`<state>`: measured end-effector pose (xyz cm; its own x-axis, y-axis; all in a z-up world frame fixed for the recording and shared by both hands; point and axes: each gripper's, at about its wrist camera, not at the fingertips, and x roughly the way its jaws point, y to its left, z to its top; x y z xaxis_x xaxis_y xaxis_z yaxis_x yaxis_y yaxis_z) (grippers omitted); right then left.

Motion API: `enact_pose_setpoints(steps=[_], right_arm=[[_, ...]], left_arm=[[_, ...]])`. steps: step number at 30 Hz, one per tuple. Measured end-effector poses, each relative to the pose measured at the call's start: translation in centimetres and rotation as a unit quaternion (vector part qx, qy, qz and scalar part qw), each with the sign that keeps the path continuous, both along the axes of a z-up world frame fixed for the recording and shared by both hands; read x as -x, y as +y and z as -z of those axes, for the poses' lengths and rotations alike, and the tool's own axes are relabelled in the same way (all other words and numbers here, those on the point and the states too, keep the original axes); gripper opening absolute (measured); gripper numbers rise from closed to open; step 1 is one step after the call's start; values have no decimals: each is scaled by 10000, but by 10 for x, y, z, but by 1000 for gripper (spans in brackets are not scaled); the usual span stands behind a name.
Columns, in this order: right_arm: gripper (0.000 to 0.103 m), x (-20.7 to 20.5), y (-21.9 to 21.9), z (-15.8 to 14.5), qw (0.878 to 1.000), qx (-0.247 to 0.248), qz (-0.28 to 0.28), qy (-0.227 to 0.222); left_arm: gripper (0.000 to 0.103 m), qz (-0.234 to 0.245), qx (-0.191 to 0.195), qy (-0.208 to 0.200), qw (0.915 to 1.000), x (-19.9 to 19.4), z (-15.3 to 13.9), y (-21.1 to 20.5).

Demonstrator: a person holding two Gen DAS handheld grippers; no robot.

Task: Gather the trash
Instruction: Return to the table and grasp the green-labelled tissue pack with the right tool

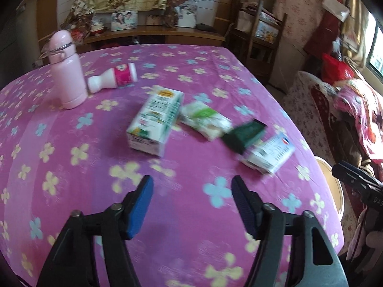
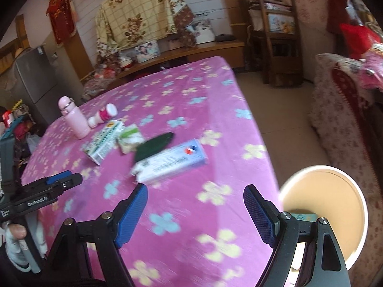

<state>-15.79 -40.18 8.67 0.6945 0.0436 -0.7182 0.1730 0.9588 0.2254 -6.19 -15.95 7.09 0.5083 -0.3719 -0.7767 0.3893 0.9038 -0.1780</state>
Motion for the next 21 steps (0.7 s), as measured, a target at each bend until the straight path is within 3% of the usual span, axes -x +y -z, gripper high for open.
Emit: enact_pose_setpoints(steps=[6,17,20,21], right_arm=[[85,-53,36,-2,9982,6,-579,152],[85,-108,59,9,9946,75,-998,275],[85,-123,65,13,9932,111,-1112,336],[85,-127,67,15,9926,144,-1153,351]], left_arm=[[74,-305,50,105,9995,-45,4,12],[74,-260,-799,147,9964,-109,36,-20],[74,-310,-762,275,9962,-122,42,-19],[68,-299,-687,332,9966,-125,44,-18]])
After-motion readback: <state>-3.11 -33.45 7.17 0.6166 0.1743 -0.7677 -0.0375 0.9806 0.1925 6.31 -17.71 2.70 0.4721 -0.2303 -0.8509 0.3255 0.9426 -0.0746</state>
